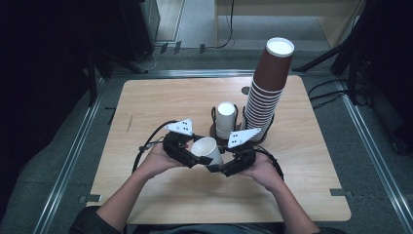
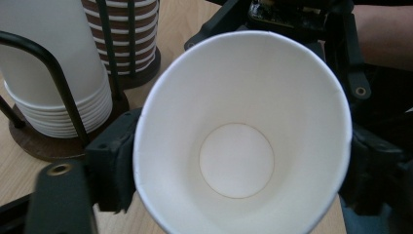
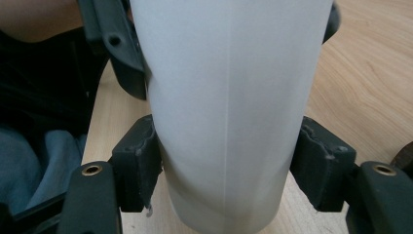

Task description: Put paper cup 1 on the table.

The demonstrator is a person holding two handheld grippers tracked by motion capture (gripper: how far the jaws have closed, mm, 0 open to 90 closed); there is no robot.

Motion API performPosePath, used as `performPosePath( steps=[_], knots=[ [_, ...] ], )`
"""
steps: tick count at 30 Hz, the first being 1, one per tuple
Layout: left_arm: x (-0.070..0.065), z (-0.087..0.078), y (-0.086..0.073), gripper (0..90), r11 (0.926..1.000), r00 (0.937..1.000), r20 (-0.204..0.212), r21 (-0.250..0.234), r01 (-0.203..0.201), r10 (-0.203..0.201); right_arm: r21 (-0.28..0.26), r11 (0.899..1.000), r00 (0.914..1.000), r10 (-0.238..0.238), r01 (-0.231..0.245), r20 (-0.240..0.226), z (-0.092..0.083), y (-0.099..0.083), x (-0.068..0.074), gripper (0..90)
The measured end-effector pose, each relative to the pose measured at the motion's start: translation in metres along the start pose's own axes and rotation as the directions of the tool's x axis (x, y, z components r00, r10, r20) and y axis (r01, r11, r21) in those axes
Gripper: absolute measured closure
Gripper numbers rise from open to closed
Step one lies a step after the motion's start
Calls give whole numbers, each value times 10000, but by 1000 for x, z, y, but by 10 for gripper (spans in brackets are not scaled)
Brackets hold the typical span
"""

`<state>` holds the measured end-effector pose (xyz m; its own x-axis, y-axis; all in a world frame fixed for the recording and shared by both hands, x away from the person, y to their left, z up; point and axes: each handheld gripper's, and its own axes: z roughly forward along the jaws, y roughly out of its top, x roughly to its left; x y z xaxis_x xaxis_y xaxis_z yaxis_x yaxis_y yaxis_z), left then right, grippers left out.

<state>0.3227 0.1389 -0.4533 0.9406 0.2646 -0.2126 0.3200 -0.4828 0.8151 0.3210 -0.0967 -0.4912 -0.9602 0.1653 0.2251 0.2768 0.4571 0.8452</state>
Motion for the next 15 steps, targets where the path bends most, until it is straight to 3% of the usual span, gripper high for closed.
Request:
performPosePath(
  steps=[9,15],
  knots=[
    [-1,-2,0,274,9998,10000,-10,183,-76,76,105,9997,9996,-237,235,169,2,-1,1,338],
    [2,-8,1,279,9995,9996,-231,281,149,-142,352,9989,9988,-335,322,362,1,1,0,253]
  ],
)
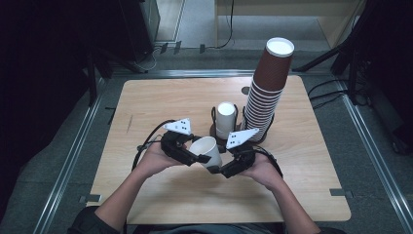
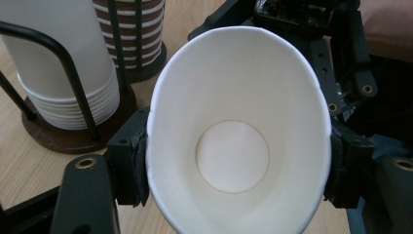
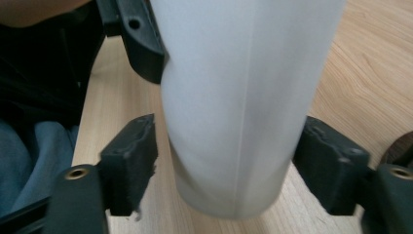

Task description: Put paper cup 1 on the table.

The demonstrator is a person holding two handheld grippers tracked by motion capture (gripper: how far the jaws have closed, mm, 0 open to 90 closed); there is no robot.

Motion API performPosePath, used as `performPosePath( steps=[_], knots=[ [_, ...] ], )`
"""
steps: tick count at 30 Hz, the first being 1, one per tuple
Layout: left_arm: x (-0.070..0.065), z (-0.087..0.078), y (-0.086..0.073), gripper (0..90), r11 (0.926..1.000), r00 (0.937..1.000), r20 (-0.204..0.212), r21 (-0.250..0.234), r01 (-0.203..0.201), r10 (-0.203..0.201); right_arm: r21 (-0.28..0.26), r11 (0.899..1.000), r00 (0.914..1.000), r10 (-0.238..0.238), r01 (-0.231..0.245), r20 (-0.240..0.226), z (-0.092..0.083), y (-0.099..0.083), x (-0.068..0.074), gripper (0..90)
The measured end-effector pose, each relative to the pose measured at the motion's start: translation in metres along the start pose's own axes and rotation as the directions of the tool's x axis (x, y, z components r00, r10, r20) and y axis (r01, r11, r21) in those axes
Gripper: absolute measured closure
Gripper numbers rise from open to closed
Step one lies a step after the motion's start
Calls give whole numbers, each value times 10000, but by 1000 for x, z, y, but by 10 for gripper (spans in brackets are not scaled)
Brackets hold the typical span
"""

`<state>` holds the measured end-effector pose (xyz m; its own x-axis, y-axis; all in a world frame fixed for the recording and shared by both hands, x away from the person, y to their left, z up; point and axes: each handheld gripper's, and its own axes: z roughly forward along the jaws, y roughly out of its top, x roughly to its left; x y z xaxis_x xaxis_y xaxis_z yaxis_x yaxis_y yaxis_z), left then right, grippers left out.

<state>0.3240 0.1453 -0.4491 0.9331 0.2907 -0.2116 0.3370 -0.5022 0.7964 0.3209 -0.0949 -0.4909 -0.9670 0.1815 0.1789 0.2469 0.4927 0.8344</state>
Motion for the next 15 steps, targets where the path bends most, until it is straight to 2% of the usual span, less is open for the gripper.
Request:
performPosePath(
  steps=[1,2,3,5,6,7,9,10,12,15],
  knots=[
    [1,-2,0,279,10000,10000,3,49,48,-48,212,9997,9999,100,-101,35,0,0,1,241],
    [2,-3,0,279,10000,10000,-14,33,63,-63,310,9995,9998,-101,95,196,0,-1,1,236],
    [2,-4,0,279,10000,10000,-31,39,83,-82,441,9990,9999,45,-51,150,0,-1,1,232],
    [3,-6,-1,279,10000,9999,-134,75,42,-41,593,9982,9993,-54,32,372,0,-1,2,228],
    [3,-7,-1,279,9999,9999,-110,88,64,-63,669,9977,9992,45,-71,390,-1,-1,2,229],
    [4,-8,-1,279,9999,9999,-76,146,80,-79,635,9980,9987,-79,47,506,-1,-1,1,228],
    [5,-8,-2,278,9996,10000,-26,263,81,-80,607,9982,9982,-36,0,592,-2,-2,1,229],
    [6,-9,-3,273,9994,9998,148,339,103,-108,655,9978,9982,87,-126,593,-3,-2,1,229],
    [5,-9,-3,269,9994,9999,-129,342,-22,26,706,9974,9973,68,-120,728,-5,-3,1,230],
    [7,-11,-3,271,9990,9999,-135,443,79,-73,968,9946,9959,294,-377,858,-6,-4,3,230]
  ],
)
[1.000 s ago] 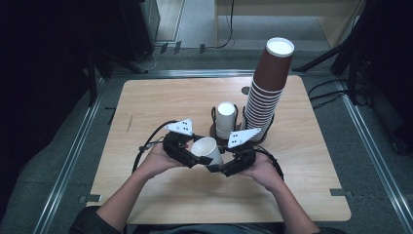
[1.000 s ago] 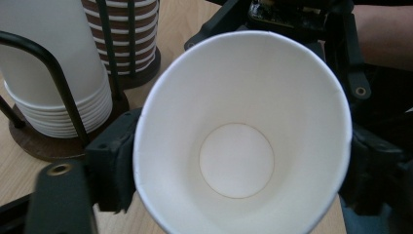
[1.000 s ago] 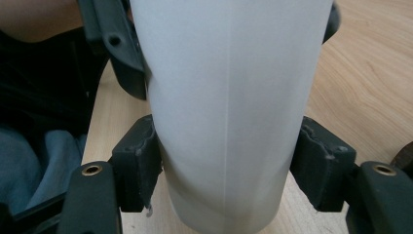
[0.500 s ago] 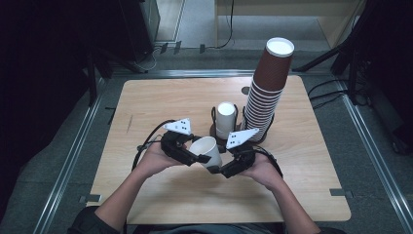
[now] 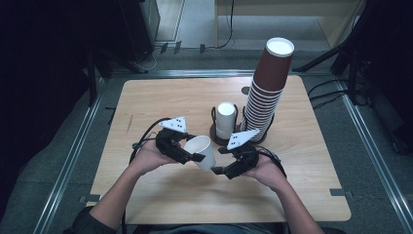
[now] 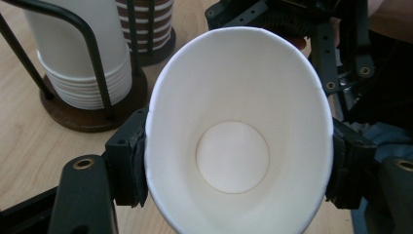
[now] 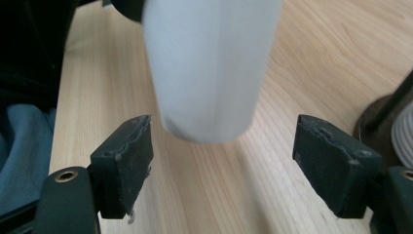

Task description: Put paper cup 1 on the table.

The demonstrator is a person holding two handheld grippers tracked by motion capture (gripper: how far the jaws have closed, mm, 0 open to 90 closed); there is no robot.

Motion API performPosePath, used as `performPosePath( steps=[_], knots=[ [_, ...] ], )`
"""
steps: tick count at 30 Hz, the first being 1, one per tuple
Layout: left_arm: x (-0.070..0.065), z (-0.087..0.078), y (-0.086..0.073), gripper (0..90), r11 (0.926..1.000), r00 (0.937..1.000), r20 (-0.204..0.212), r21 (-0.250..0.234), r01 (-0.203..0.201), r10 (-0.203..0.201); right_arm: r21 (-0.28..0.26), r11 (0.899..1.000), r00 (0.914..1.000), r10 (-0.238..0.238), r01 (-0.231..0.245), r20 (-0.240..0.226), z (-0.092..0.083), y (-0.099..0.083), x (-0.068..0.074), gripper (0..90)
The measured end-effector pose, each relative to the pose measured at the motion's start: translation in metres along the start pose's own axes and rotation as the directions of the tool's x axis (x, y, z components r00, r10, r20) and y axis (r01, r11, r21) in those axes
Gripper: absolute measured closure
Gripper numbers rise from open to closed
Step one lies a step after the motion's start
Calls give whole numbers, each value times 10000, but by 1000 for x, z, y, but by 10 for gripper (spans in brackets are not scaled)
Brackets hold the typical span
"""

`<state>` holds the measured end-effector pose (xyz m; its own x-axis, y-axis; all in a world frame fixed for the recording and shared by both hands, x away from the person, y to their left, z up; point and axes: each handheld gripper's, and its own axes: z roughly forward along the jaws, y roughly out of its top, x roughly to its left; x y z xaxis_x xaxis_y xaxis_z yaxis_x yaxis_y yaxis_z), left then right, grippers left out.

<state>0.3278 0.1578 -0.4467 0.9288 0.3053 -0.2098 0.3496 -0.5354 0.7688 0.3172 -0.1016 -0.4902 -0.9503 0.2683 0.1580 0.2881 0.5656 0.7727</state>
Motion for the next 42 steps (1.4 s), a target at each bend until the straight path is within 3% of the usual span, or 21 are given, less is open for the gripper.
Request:
performPosePath(
  steps=[4,12,14,26,32,42],
  knots=[
    [4,-3,-2,273,9995,9998,-100,262,171,-169,-170,9998,9991,-30,37,427,-4,-1,1,225],
    [9,-12,-6,275,9989,9978,-607,352,295,-273,-218,9996,9972,167,-152,725,-10,-3,2,218],
    [10,-14,-8,275,9988,9970,-703,337,350,-326,-212,9997,9948,110,-89,1014,-11,-3,3,217],
    [19,-29,-19,273,9964,9911,-1123,380,756,-709,156,9997,9965,154,-168,818,-10,-4,1,200],
    [24,-38,-24,269,9950,9871,-1370,434,901,-834,218,9998,9937,-2,-22,1117,-8,-3,-1,200],
    [44,-53,-40,265,9882,9730,-1895,522,1442,-1320,268,9992,9920,253,-288,1241,-7,-6,-6,200]
  ],
)
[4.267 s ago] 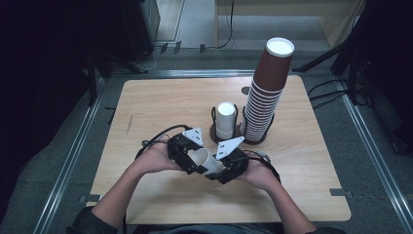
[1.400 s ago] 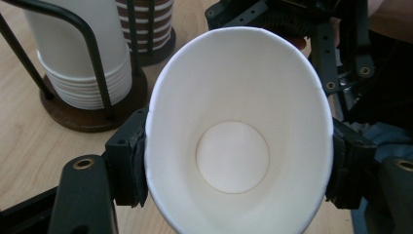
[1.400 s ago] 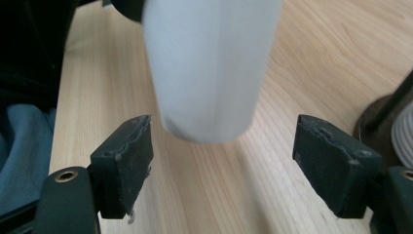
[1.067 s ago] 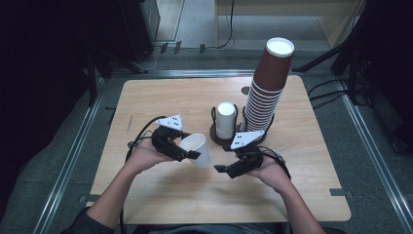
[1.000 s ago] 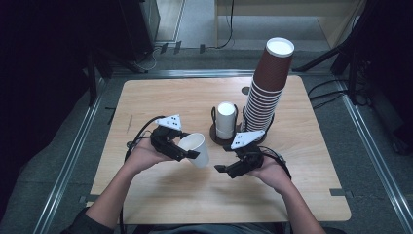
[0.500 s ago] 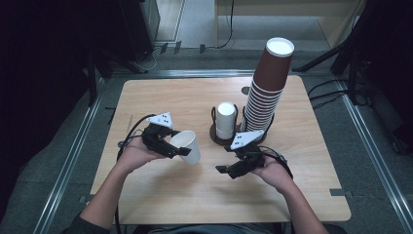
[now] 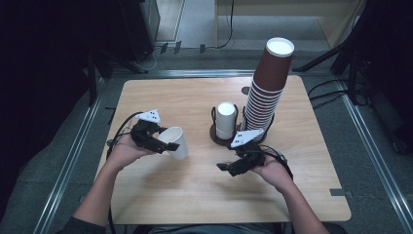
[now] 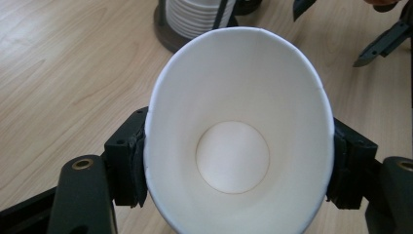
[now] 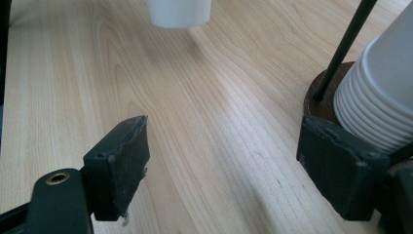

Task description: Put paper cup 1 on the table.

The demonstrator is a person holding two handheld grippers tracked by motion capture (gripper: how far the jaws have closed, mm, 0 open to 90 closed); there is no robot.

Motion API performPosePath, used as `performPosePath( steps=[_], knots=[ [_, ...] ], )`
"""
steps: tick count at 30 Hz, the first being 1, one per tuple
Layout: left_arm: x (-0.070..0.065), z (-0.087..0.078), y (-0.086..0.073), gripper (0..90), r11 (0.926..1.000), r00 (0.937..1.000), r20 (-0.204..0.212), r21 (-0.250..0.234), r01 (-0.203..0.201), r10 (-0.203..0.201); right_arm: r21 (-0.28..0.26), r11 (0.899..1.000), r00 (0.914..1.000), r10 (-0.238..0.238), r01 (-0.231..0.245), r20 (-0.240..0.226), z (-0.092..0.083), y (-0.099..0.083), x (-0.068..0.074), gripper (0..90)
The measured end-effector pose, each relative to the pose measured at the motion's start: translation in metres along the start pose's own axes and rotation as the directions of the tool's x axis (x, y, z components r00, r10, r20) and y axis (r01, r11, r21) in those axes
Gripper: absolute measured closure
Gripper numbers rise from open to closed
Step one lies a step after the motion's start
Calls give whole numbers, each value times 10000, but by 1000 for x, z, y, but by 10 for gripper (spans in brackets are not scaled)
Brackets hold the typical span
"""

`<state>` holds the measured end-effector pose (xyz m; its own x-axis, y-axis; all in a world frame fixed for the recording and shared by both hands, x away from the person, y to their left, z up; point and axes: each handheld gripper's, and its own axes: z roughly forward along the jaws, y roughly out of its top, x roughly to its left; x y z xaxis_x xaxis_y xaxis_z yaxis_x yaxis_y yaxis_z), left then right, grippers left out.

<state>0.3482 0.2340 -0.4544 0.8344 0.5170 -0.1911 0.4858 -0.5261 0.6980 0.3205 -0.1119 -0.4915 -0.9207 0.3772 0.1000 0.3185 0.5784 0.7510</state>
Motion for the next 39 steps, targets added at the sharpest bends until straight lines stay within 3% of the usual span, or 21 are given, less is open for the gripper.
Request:
performPosePath(
  steps=[5,8,17,19,23,29,36,39],
  knots=[
    [12,-6,-5,264,9993,9993,-113,-121,366,-367,105,9999,9999,112,-112,16,0,-2,0,200],
    [17,-9,-7,262,9994,9984,-446,25,337,-336,64,9999,9999,131,-131,55,0,-3,0,200],
    [34,-16,-12,259,9976,9948,-755,-98,686,-691,71,9995,9994,309,-310,159,-2,-8,-3,200],
    [39,-19,-13,258,9978,9905,-1212,92,663,-647,2,9993,9991,372,-372,226,-3,-8,-3,200],
    [48,-24,-17,256,9960,9872,-1318,-102,888,-894,-297,9981,9983,549,-544,173,-5,-7,-3,201],
    [62,-29,-20,252,9939,9760,-1882,-108,1098,-1098,-111,9985,9982,545,-542,242,-4,-9,-4,201],
    [77,-32,-27,246,9915,9574,-2590,-92,1300,-1280,-15,9984,9981,557,-557,243,-1,-9,-5,201],
    [83,-32,-32,242,9887,9462,-2909,49,1496,-1417,-5,9983,9980,588,-588,251,-1,-9,-5,201]
  ],
)
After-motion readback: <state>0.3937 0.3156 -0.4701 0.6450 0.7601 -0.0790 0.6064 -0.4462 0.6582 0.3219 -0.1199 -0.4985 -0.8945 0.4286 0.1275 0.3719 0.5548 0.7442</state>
